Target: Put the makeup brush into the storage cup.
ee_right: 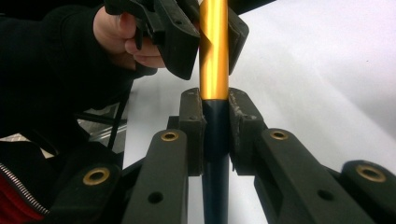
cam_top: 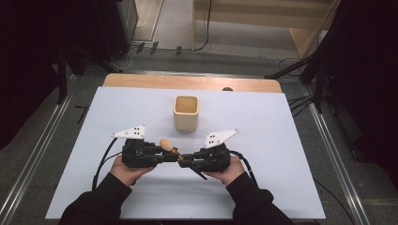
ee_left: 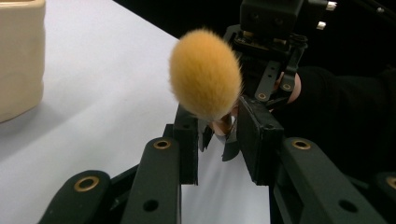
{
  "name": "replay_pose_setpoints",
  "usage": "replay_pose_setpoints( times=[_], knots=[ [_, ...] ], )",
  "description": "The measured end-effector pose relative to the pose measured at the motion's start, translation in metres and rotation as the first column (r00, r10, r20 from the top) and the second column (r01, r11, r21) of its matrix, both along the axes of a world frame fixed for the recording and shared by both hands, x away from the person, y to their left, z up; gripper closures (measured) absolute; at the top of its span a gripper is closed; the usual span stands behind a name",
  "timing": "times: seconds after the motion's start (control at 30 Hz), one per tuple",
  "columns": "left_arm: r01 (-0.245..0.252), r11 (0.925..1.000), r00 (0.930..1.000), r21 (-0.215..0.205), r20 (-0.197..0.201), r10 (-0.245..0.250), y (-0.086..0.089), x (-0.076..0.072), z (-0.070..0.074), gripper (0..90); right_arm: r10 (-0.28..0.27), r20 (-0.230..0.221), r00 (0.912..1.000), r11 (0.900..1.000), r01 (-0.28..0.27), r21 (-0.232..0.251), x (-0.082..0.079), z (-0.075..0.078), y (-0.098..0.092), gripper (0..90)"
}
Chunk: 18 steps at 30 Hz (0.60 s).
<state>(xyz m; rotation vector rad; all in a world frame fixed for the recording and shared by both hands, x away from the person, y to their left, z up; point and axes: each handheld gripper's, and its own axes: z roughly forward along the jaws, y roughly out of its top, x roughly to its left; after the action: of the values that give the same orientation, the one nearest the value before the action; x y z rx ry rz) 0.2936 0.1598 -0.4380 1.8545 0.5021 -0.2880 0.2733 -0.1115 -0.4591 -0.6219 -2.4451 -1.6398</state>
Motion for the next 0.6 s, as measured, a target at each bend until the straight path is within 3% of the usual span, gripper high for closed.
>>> replay_pose_setpoints(
  times=[0.13, 0.6],
  knots=[
    [-0.009, 0.9997, 0.9999, -0.025, -0.014, 0.009, 0.0010, 0.0005, -0.0005, 73.3, -0.003, 0.004, 1.0000, 1.000, 0.003, 0.004, 0.0006, 0.0000, -0.0001, 78.9],
    [-0.013, 0.9985, 0.9990, -0.054, -0.042, 0.011, 0.0008, 0.0006, -0.0024, 77.7, -0.008, 0.006, 0.9999, 1.000, 0.008, 0.013, 0.0008, 0.0001, 0.0003, 78.8]
  ],
)
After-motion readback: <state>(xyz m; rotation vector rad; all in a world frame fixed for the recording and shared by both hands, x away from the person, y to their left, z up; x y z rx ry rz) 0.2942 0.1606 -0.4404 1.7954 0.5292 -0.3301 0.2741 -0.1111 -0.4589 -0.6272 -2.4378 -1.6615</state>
